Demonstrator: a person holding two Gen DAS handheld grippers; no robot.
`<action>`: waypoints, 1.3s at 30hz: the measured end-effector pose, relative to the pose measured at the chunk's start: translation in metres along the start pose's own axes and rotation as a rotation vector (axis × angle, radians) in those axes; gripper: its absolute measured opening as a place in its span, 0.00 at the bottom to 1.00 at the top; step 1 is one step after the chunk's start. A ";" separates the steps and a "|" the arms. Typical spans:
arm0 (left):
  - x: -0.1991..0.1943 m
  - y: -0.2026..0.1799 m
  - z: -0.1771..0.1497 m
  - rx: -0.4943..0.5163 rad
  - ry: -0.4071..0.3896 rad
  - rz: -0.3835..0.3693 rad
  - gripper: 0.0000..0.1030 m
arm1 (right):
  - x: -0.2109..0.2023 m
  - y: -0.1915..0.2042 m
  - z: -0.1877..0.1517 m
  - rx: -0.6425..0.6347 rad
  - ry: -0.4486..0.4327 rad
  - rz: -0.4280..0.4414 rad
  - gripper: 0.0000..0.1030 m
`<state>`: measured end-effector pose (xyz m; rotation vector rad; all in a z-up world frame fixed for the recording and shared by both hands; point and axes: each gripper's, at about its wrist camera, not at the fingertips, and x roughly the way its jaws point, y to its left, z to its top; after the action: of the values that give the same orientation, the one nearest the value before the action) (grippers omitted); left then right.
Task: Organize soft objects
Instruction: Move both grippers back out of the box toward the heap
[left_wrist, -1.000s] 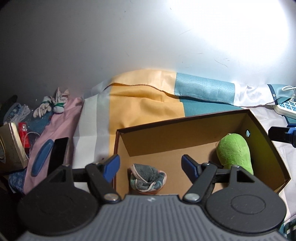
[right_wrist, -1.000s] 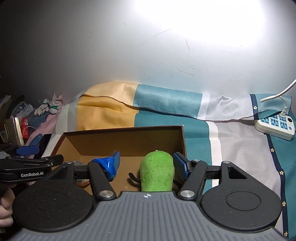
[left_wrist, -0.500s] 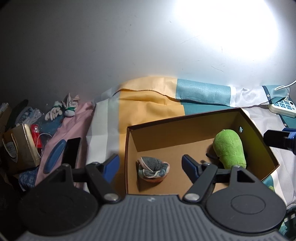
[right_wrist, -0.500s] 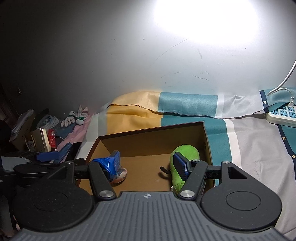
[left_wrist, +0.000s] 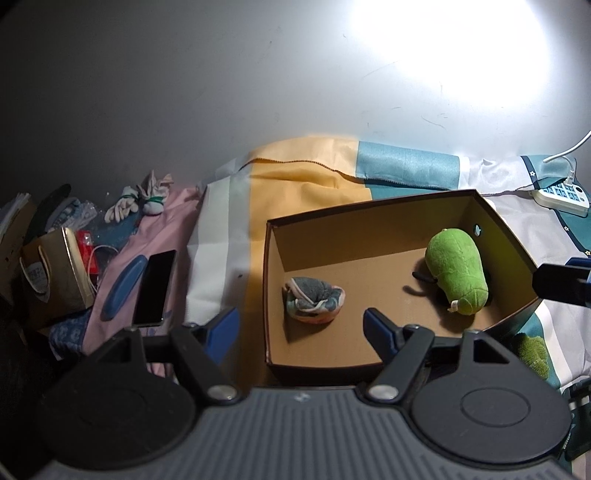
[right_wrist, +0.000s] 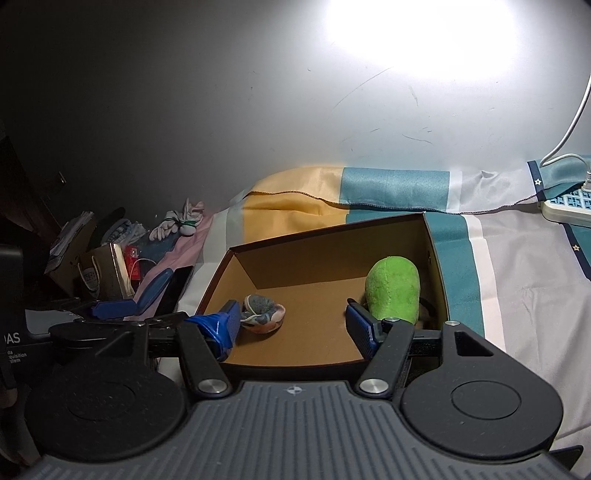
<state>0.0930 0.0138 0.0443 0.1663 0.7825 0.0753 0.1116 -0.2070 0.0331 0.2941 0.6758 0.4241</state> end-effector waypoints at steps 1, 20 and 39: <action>-0.001 0.000 -0.002 0.000 0.002 0.001 0.74 | -0.002 0.001 -0.002 -0.006 0.001 0.003 0.48; -0.026 -0.011 -0.052 0.031 0.052 0.008 0.74 | -0.030 0.004 -0.050 -0.041 0.095 0.066 0.48; -0.032 -0.028 -0.100 0.011 0.141 -0.008 0.75 | -0.047 -0.002 -0.102 -0.112 0.147 0.018 0.48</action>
<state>-0.0002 -0.0054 -0.0086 0.1697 0.9243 0.0760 0.0118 -0.2177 -0.0182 0.1638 0.7900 0.5020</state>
